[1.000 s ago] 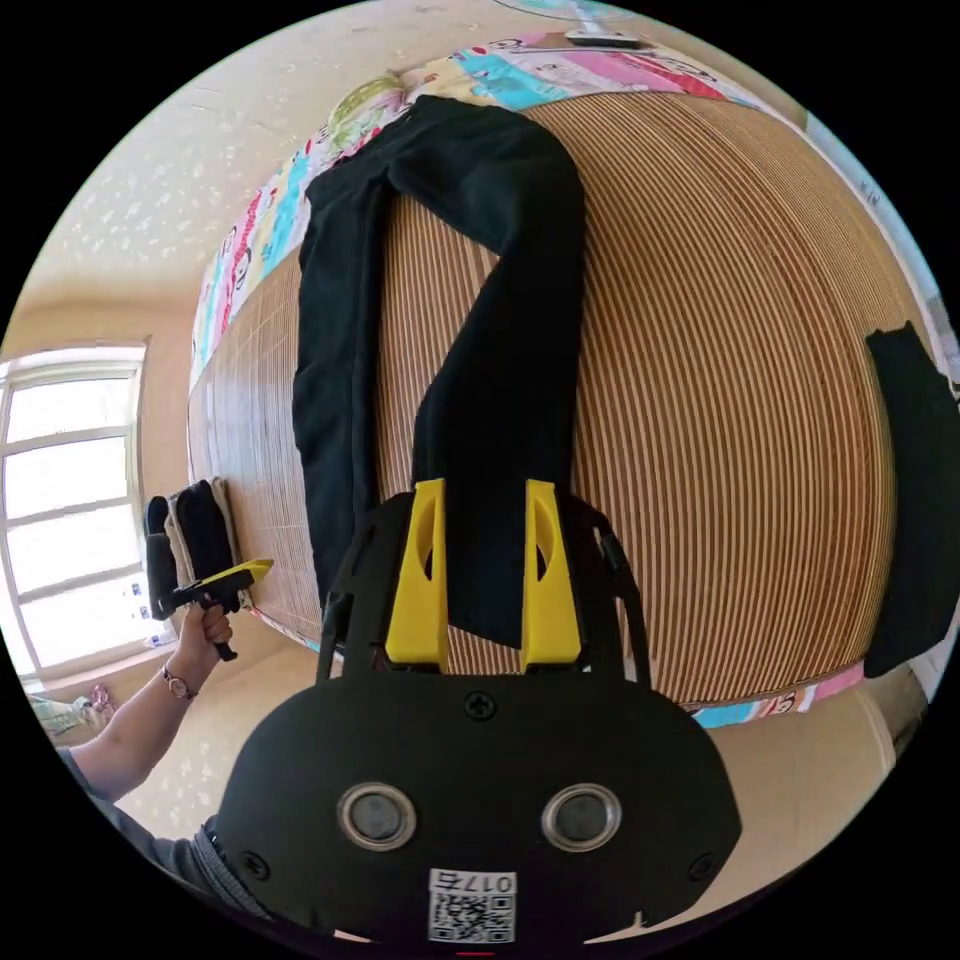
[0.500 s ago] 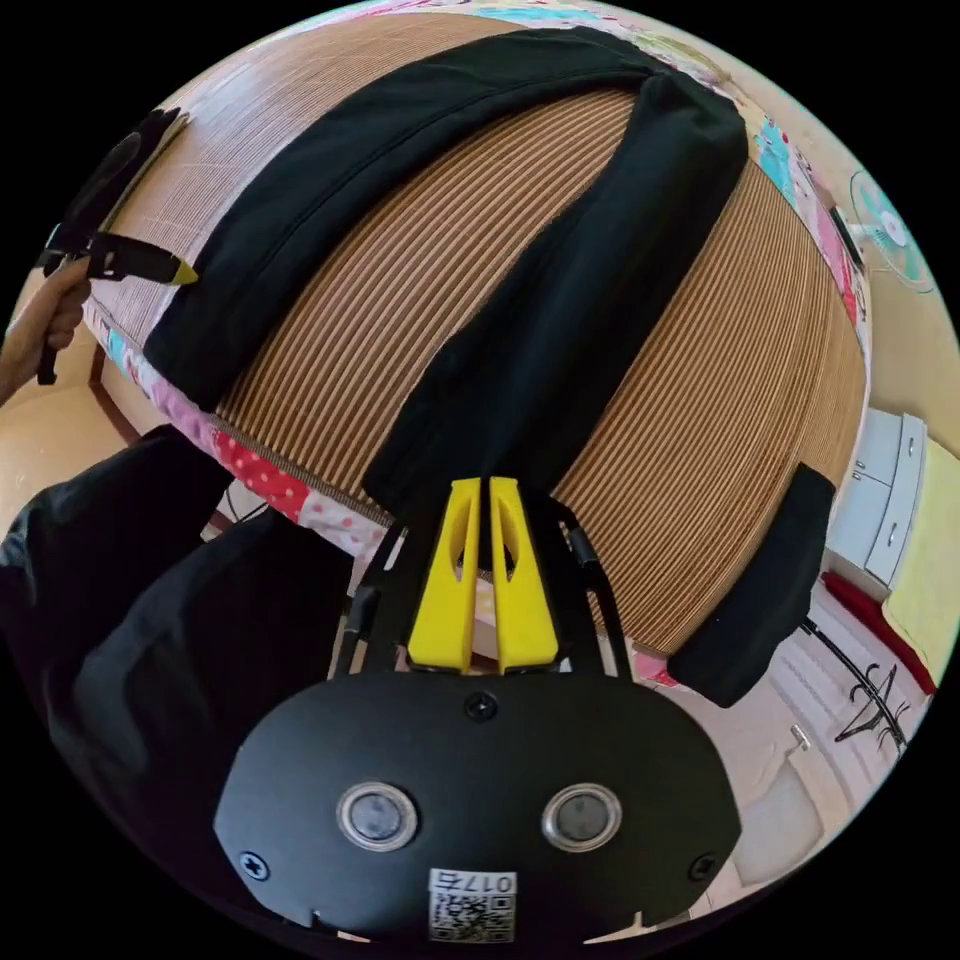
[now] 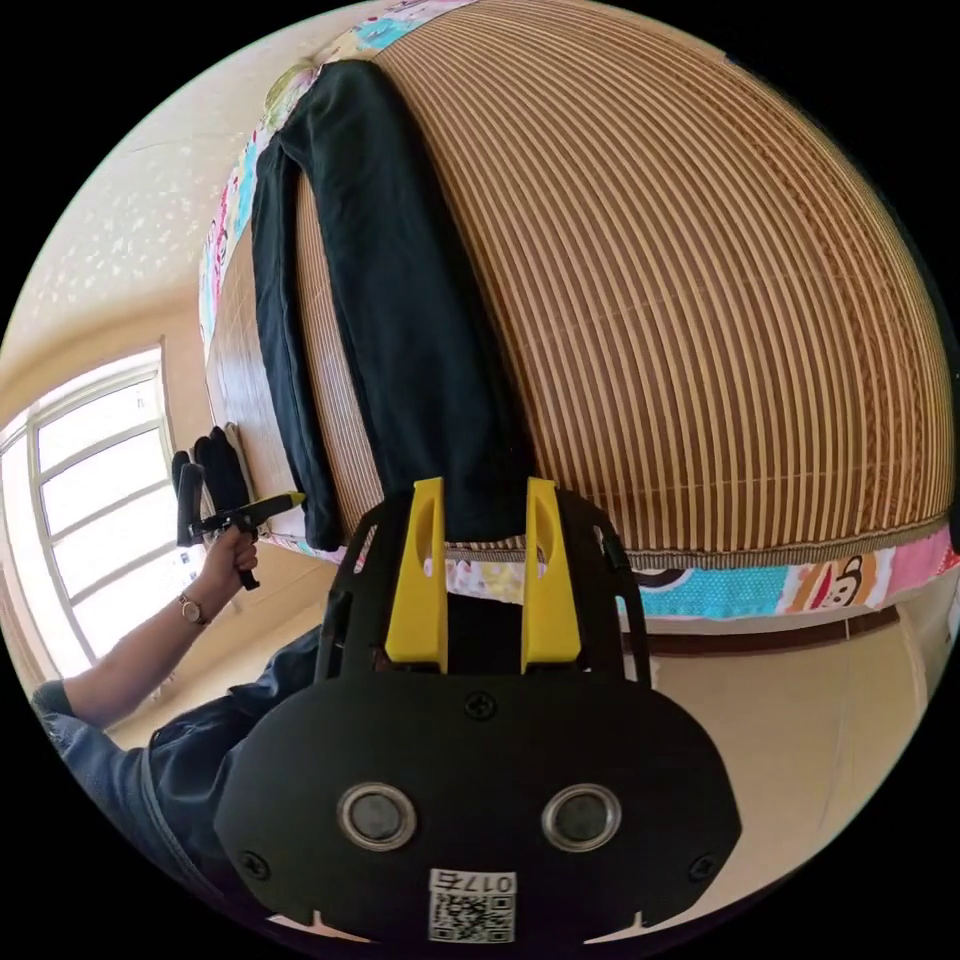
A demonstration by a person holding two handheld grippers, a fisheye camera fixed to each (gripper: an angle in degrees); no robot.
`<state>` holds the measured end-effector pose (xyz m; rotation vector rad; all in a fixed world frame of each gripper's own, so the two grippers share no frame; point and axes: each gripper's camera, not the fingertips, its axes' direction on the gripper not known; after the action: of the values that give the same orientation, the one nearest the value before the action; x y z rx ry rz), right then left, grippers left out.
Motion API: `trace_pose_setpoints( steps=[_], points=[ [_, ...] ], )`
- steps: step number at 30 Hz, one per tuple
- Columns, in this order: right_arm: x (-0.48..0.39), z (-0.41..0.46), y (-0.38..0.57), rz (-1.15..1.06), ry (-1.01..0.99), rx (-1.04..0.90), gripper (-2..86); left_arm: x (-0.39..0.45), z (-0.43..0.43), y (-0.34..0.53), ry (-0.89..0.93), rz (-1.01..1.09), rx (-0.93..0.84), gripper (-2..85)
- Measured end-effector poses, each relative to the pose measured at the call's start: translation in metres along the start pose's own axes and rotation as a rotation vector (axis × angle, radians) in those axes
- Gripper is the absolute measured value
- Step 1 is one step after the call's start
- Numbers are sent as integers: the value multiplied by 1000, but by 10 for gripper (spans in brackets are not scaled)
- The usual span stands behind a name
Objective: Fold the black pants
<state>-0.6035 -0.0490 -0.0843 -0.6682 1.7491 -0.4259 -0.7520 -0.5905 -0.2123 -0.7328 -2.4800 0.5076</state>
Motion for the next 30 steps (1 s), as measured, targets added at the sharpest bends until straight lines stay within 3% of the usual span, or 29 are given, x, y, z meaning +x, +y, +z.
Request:
trace_pose_setpoints(
  steps=[3, 6, 11, 20, 22, 25, 30],
  points=[
    [0, 9, -5, -53, 52, -73, 75, -13, -3, 15, 29, -90, -3, 71],
    [13, 5, -7, -34, -33, -108, 73, -21, -1, 41, 92, -58, 76, 73],
    [15, -34, 15, -53, 68, 89, 105, -26, 3, 77, 65, -91, 129, 60],
    [32, -10, 0, -11, 10, -135, 63, -1, 4, 89, -115, -35, -16, 36],
    [23, -17, 7, -67, -1, -148, 58, 12, 5, 97, -145, 78, -110, 28],
    [8, -29, 38, -147, 16, -99, 53, 14, 0, 146, -183, 173, -73, 14],
    [22, -11, 89, -55, 79, -199, 49, -38, 20, 223, -62, -56, -148, 5]
  ],
)
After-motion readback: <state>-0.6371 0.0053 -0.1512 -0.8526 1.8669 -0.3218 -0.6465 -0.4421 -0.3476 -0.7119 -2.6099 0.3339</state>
